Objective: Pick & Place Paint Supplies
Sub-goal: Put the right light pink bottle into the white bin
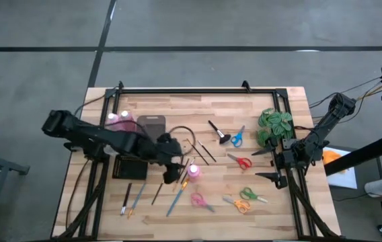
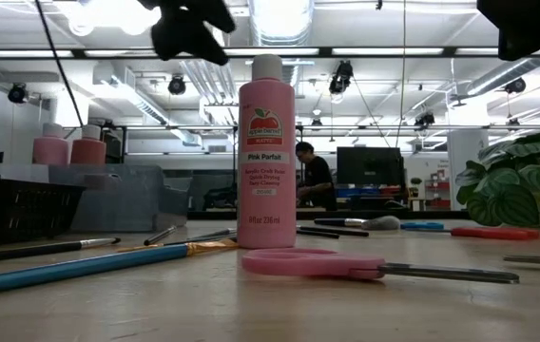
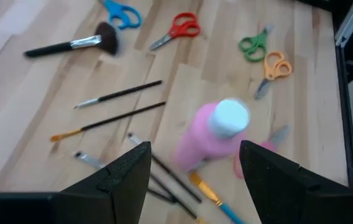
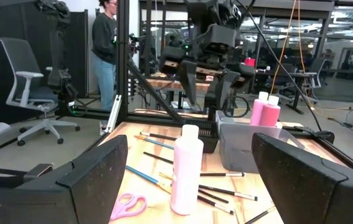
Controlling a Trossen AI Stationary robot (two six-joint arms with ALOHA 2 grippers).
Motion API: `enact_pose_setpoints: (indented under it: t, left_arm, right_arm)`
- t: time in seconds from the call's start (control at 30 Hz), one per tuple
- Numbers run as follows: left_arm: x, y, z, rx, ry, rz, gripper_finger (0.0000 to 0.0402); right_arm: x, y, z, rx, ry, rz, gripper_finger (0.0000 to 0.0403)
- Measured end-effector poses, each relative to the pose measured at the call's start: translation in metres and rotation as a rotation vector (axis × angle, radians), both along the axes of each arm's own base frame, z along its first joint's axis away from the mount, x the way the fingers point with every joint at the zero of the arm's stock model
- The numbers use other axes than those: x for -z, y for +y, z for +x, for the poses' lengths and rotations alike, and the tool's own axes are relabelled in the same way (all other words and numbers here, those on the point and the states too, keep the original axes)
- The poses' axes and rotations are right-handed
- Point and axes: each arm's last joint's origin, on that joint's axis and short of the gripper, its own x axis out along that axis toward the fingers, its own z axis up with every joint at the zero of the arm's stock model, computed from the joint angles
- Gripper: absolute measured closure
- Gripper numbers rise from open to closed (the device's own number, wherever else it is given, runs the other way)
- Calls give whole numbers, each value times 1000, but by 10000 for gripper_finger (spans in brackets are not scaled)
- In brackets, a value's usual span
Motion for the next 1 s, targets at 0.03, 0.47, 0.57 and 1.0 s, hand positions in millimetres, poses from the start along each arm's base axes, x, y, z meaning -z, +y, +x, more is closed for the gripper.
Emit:
enact_pose_setpoints:
  t: [0.03,0.47,0.57,1.0]
  left_arm:
    - [1,-1,4,-3,32,13,156]
    - [-15,-12,38,-10,41,131,56]
    - [-11,-14,38,0,40,125,25]
    - [15,-24,37,66,3,148,23]
  right_arm:
    - [0,0,0,0,1,0,62]
    - [2,0,0,0,12,-13,62]
    - [2,0,0,0,13,-13,62]
    - [2,0,0,0,12,-13,62]
